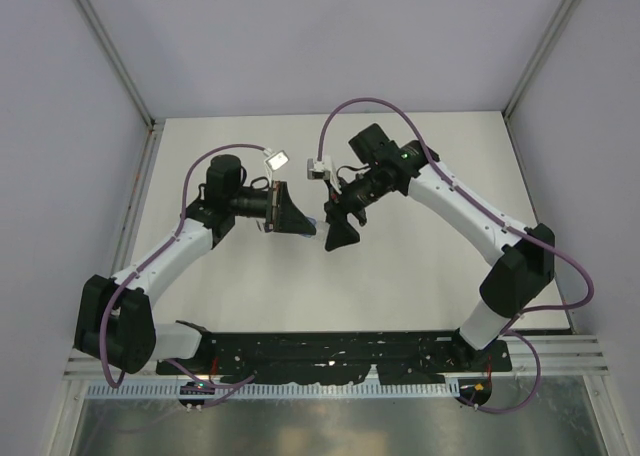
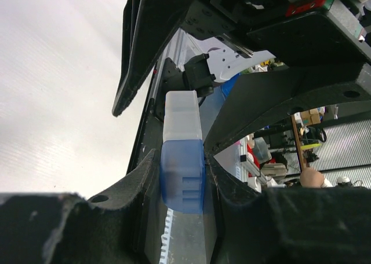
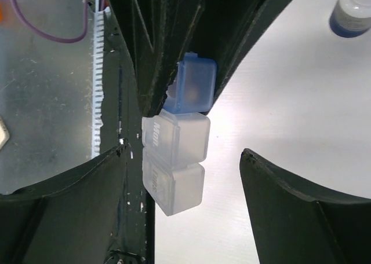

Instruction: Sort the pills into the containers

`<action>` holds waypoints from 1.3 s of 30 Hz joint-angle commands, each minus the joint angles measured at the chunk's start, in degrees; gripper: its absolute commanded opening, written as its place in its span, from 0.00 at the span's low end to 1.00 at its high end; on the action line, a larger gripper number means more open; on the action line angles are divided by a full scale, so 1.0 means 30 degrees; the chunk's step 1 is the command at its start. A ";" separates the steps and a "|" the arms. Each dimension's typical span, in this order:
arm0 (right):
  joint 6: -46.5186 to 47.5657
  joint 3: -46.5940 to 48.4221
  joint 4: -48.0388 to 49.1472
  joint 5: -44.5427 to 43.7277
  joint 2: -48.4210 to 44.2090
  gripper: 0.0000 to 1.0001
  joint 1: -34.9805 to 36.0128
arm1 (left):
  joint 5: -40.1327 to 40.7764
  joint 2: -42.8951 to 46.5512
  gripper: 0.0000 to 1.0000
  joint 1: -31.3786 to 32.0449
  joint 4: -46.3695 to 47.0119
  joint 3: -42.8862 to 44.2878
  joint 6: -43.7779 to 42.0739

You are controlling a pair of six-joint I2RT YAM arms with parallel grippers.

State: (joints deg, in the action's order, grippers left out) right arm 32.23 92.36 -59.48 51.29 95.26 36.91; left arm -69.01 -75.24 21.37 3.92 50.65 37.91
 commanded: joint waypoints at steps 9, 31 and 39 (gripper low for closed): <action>-0.1953 -0.1721 0.4151 -0.6513 -0.3686 0.84 0.0530 | 0.0826 -0.2103 0.00 0.0085 -0.1829 0.1746 -0.1149; -0.3096 -0.6175 0.7991 -0.9363 -0.6852 0.85 -0.1286 | 0.4751 -1.3265 0.00 0.0642 -0.0964 0.9424 0.1713; -0.3096 -0.6791 0.8226 -0.8894 -0.7349 0.86 -0.1462 | 0.6859 -1.5786 0.00 0.0554 0.0101 1.0769 0.2978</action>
State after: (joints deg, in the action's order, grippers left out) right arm 23.57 72.31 -37.74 23.07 76.31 32.75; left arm -52.10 -120.42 23.18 1.30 79.02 44.47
